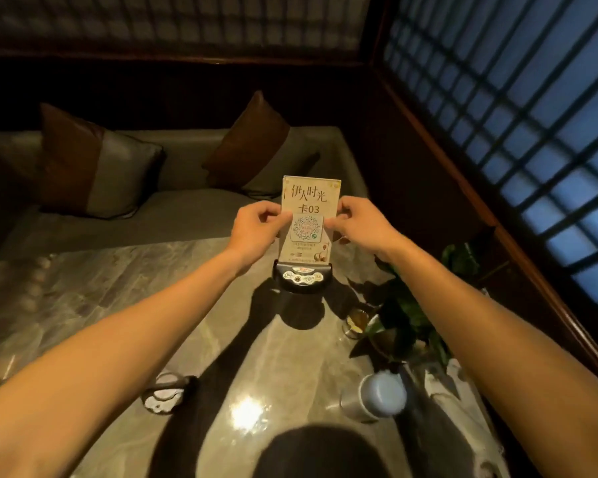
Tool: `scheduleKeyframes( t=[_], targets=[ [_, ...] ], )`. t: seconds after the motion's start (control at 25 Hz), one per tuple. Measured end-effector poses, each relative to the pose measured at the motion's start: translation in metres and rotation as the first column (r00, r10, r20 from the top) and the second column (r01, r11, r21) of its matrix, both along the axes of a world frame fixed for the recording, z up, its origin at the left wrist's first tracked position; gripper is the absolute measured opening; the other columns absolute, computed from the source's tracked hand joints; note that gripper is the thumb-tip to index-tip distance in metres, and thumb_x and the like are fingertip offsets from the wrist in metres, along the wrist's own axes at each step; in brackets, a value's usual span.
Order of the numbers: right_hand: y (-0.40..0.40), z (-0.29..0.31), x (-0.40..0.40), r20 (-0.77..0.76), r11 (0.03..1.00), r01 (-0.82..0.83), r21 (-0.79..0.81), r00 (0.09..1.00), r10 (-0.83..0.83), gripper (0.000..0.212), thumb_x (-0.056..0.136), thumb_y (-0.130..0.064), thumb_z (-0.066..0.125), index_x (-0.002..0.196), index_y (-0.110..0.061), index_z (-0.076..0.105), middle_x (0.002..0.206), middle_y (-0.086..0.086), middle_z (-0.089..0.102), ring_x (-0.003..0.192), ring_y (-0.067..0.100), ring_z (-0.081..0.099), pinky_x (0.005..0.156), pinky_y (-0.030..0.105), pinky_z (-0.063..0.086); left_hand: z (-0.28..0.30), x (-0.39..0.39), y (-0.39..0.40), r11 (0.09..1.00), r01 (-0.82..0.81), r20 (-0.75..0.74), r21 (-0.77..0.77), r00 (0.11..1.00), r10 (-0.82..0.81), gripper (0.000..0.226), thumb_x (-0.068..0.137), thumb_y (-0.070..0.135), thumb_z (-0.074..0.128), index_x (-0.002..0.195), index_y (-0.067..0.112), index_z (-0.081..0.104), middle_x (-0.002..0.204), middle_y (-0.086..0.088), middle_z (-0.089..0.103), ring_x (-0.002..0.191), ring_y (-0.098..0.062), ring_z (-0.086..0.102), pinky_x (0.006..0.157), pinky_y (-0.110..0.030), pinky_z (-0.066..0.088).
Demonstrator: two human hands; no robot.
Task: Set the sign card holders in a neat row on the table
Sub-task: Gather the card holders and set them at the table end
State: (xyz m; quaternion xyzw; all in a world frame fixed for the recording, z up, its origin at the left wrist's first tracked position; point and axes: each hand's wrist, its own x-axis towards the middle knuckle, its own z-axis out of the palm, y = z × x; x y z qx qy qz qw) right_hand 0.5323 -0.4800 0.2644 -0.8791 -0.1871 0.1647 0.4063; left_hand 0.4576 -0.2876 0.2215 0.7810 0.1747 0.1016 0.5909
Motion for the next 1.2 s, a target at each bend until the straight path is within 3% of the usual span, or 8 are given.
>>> scheduleKeyframes(
  t=[0.16,0.36,0.6,0.84,0.96,1.08,1.2],
  targets=[
    [-0.042,0.006,0.079,0.010,1.000,-0.022,0.014,1.000,0.022,0.020,0.092,-0.011,0.068,0.112,-0.016,0.067,0.102,-0.012,0.071,0.087,0.005,0.072,0.066,0.019,0.057,0.004,0.075,-0.037,0.999,0.025,0.015,-0.046,1.000,-0.025,0.016,0.091,0.025,0.072,0.103,0.015,0.071,0.084,0.005,0.074,0.071,-0.003,0.065,0.065,-0.023,0.052],
    [-0.089,-0.024,0.169,0.049,0.999,0.023,-0.022,0.999,-0.022,0.032,0.095,-0.011,0.064,0.126,-0.017,0.064,0.124,-0.003,0.068,0.111,0.014,0.064,0.093,0.038,0.057,-0.023,0.163,-0.082,0.998,0.056,0.028,-0.031,0.998,-0.055,0.010,0.089,0.021,0.076,0.091,0.015,0.068,0.084,-0.009,0.070,0.072,-0.009,0.062,0.065,-0.022,0.049],
    [-0.125,-0.082,0.237,0.101,0.989,0.117,-0.091,0.989,-0.108,0.029,0.096,-0.011,0.063,0.124,-0.019,0.067,0.119,-0.001,0.072,0.094,0.010,0.067,0.086,0.035,0.060,-0.080,0.244,-0.125,0.997,0.054,-0.063,-0.061,0.996,-0.058,0.014,0.086,0.012,0.077,0.092,0.004,0.067,0.084,-0.014,0.068,0.072,-0.016,0.060,0.057,-0.020,0.047],
    [-0.146,-0.138,0.278,0.041,0.977,0.167,-0.133,0.986,-0.163,0.029,0.097,-0.010,0.061,0.125,-0.019,0.066,0.119,-0.001,0.071,0.106,0.016,0.065,0.095,0.040,0.056,-0.127,0.292,-0.148,0.990,0.065,-0.148,-0.128,0.985,-0.084,0.010,0.088,0.004,0.074,0.094,0.001,0.067,0.074,-0.002,0.064,0.061,0.001,0.059,0.049,-0.007,0.044],
    [-0.155,-0.160,0.289,0.030,0.971,0.176,-0.162,0.984,-0.173,0.028,0.099,-0.011,0.059,0.124,-0.019,0.065,0.121,-0.001,0.070,0.103,0.013,0.065,0.085,0.029,0.057,-0.149,0.307,-0.158,0.983,0.082,-0.192,-0.163,0.975,-0.113,0.010,0.089,0.005,0.073,0.086,0.009,0.064,0.072,-0.005,0.061,0.062,-0.006,0.056,0.051,-0.007,0.044],
    [-0.167,-0.178,0.298,0.020,0.970,0.174,-0.171,0.985,-0.173,0.027,0.099,-0.010,0.058,0.124,-0.018,0.065,0.121,-0.003,0.070,0.106,0.009,0.062,0.070,0.012,0.047,-0.166,0.316,-0.169,0.985,0.089,-0.232,-0.150,0.965,-0.123,0.015,0.089,0.007,0.073,0.083,0.014,0.062,0.072,-0.005,0.059,0.063,-0.010,0.053,0.053,-0.007,0.043],
    [-0.174,-0.193,0.305,-0.048,0.962,0.224,-0.159,0.971,-0.234,0.025,0.099,-0.009,0.057,0.121,-0.019,0.065,0.119,-0.005,0.069,0.109,0.011,0.062,0.073,0.013,0.047,-0.178,0.325,-0.177,0.983,0.102,-0.232,-0.156,0.963,-0.137,0.012,0.089,0.007,0.074,0.086,0.013,0.063,0.075,-0.005,0.060,0.069,-0.012,0.055,0.058,-0.010,0.044]
  ],
)
